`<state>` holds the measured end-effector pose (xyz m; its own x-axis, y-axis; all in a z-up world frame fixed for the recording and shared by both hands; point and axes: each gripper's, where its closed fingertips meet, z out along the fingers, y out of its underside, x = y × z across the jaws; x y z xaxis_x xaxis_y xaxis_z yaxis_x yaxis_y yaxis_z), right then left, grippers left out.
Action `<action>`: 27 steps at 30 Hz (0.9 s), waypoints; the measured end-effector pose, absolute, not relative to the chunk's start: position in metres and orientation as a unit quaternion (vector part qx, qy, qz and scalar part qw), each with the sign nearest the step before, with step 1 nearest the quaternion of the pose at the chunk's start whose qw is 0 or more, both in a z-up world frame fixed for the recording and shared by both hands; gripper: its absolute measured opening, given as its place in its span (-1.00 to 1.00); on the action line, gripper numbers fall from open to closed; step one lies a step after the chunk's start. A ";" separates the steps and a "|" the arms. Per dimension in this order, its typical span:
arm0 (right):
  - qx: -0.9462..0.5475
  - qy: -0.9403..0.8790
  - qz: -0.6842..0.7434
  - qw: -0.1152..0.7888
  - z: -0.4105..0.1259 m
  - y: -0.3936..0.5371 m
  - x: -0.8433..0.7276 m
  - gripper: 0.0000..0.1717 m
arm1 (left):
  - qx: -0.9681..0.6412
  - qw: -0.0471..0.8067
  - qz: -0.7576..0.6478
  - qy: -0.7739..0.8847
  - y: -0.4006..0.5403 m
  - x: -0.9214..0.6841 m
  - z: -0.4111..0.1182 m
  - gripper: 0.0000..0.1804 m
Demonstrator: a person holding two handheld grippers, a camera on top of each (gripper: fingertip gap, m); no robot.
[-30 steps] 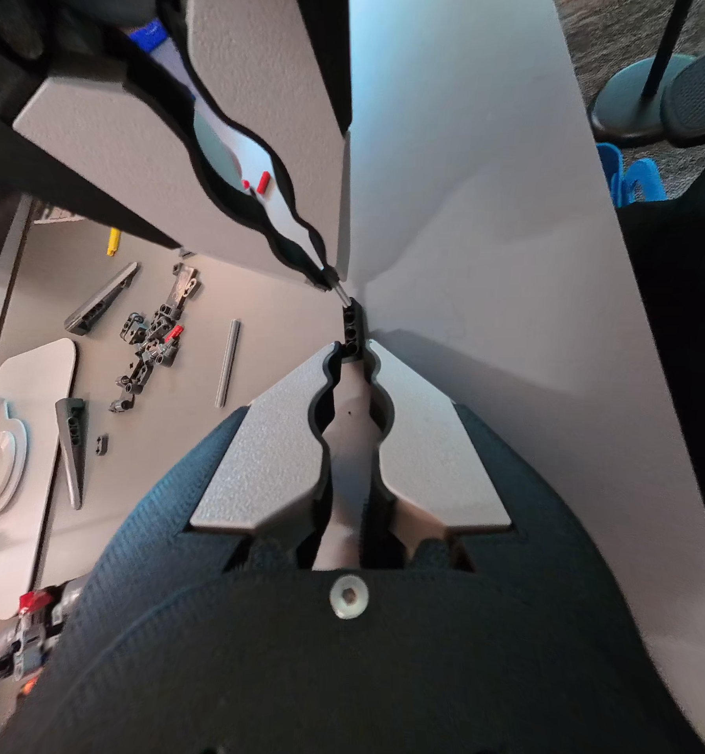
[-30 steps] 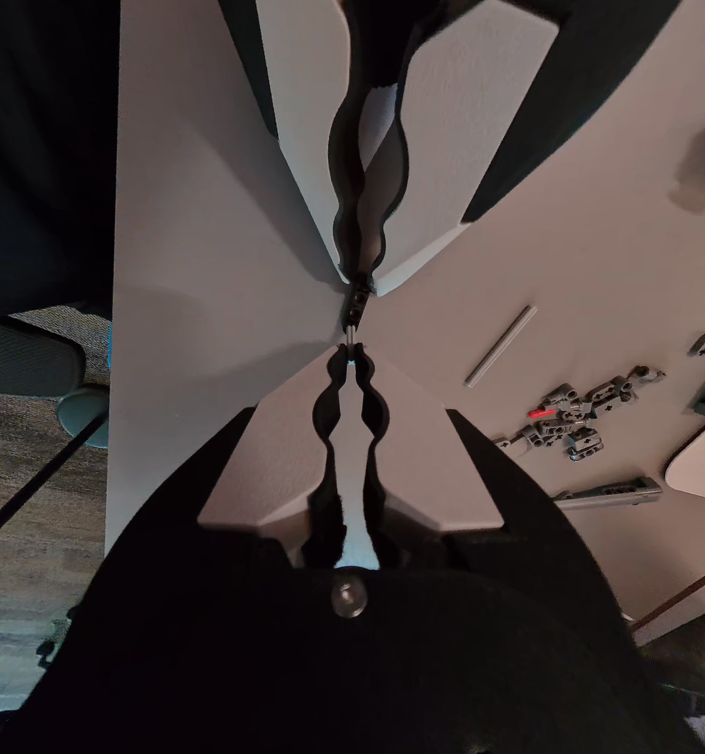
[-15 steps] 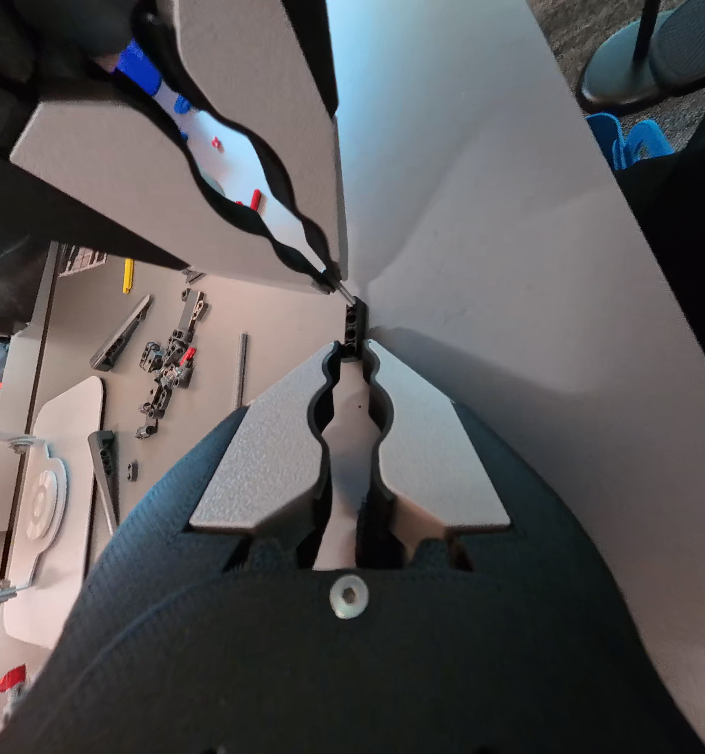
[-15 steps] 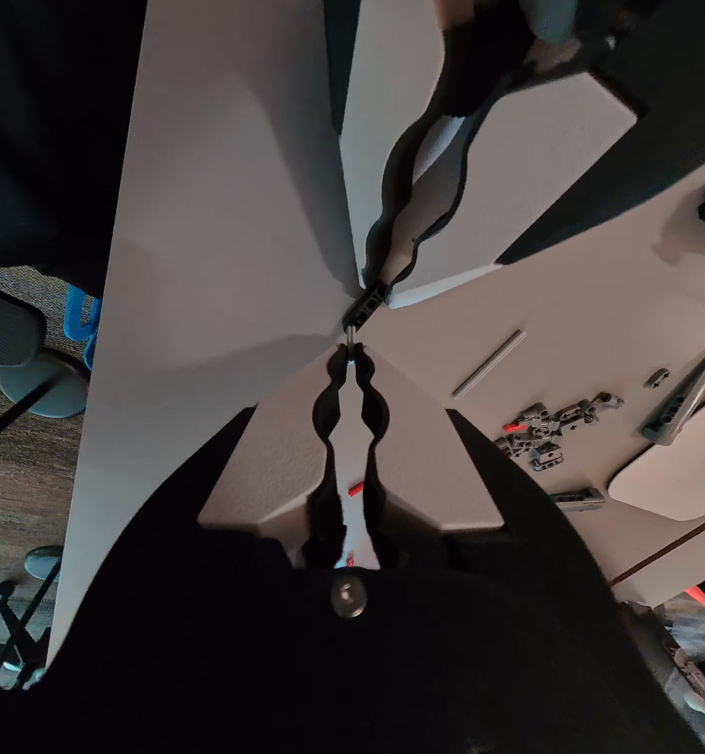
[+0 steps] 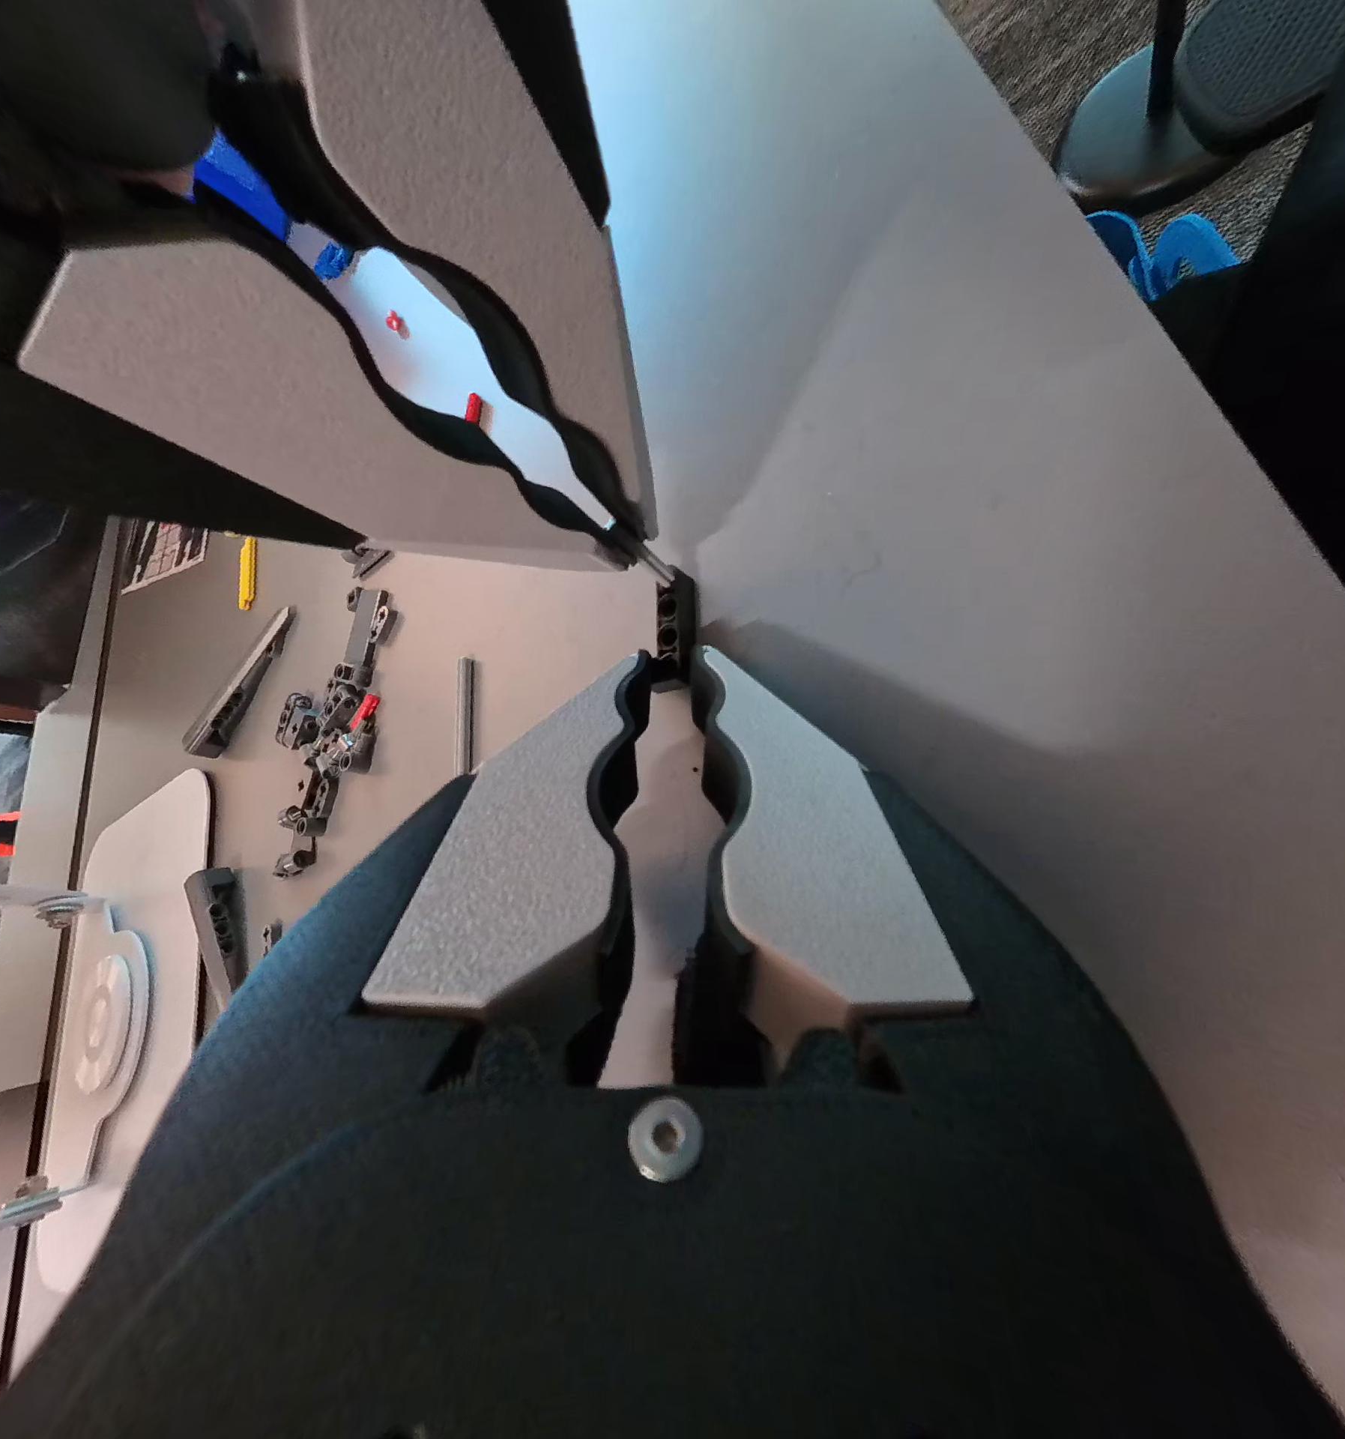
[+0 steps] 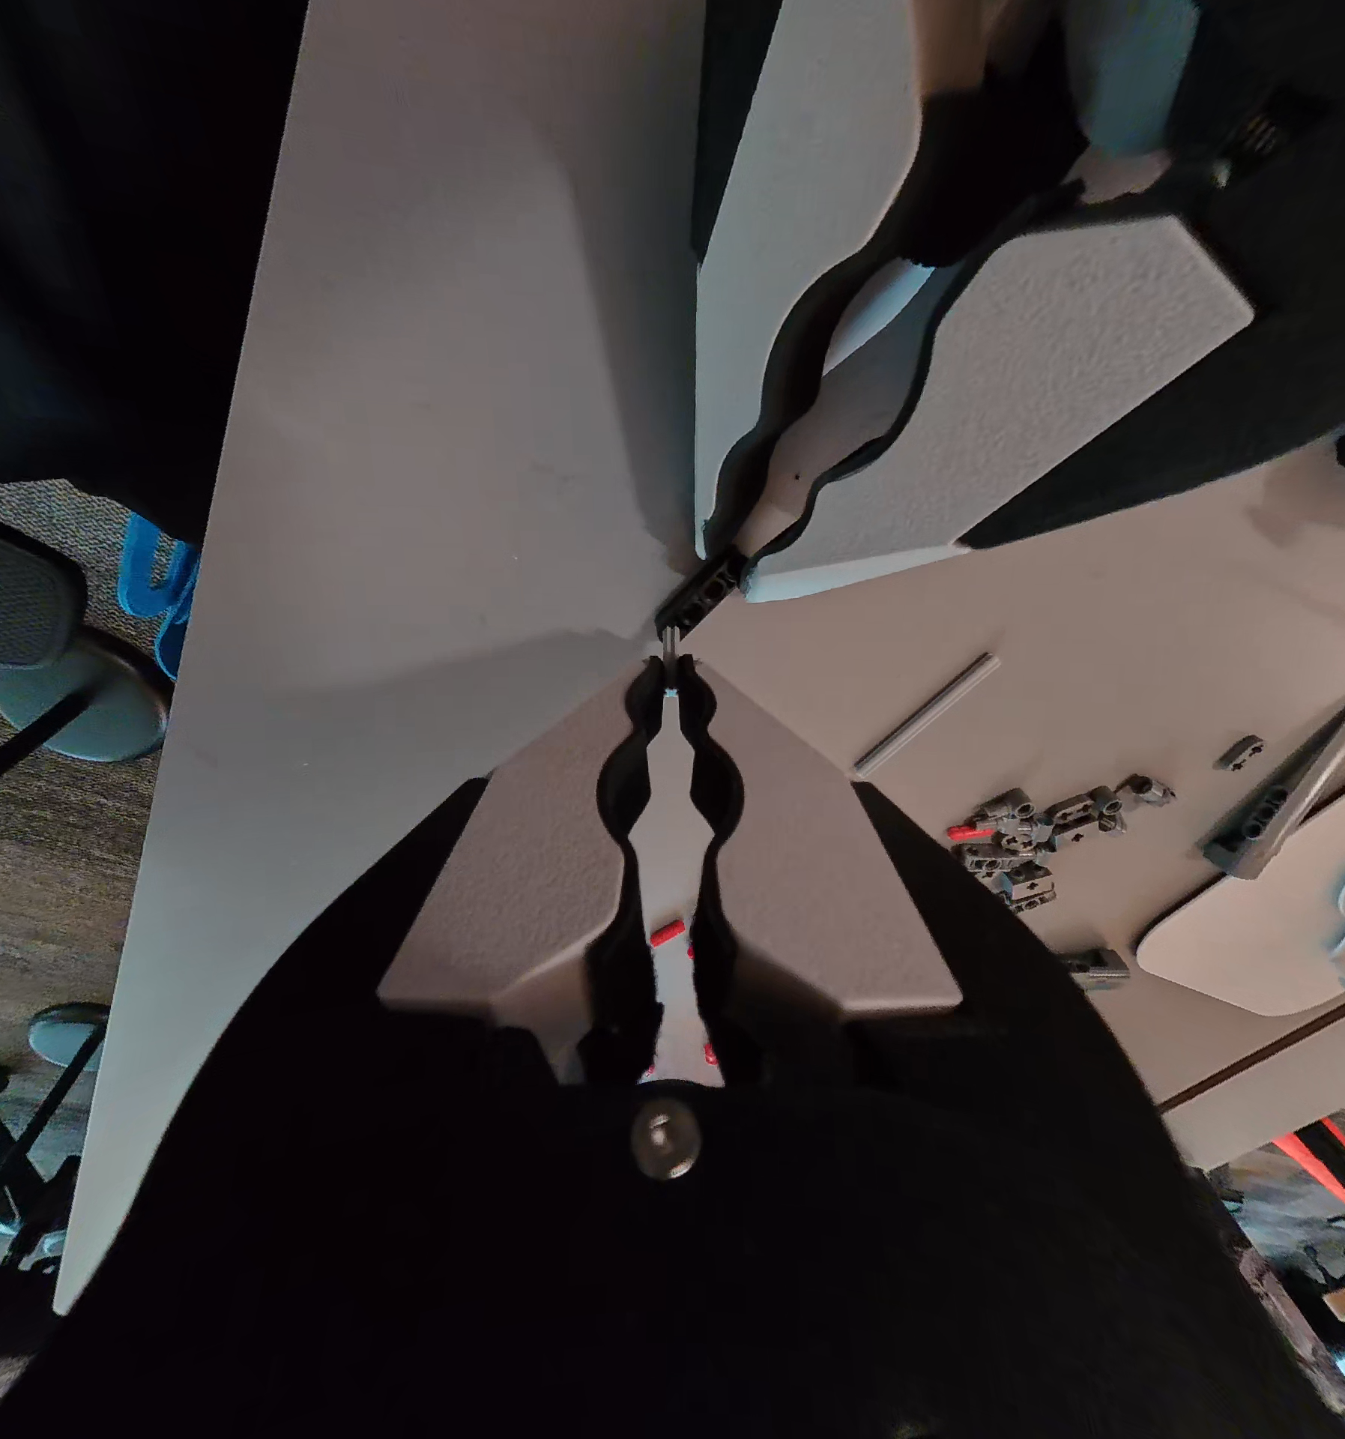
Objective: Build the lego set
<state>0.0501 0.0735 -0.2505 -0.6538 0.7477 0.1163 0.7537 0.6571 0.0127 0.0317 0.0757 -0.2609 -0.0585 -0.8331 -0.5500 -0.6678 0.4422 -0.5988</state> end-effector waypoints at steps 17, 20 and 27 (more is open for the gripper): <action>-0.416 -0.908 0.002 0.046 -0.251 0.070 0.047 -1.00 | -0.529 0.447 -0.097 0.715 0.077 0.032 -0.261 -0.91; -0.416 -0.908 0.008 0.041 -0.251 0.069 0.046 -1.00 | -0.529 0.447 -0.097 0.715 0.077 0.032 -0.261 -0.91; -0.408 -0.912 0.016 0.029 -0.257 0.064 0.042 -1.00 | -0.518 0.454 -0.088 0.720 0.075 0.032 -0.261 -0.91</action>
<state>0.0425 0.0635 -0.2573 -0.6649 0.7459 0.0399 0.7441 0.6660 -0.0522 0.0317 0.0754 -0.2607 -0.0512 -0.8257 -0.5618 -0.6664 0.4473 -0.5966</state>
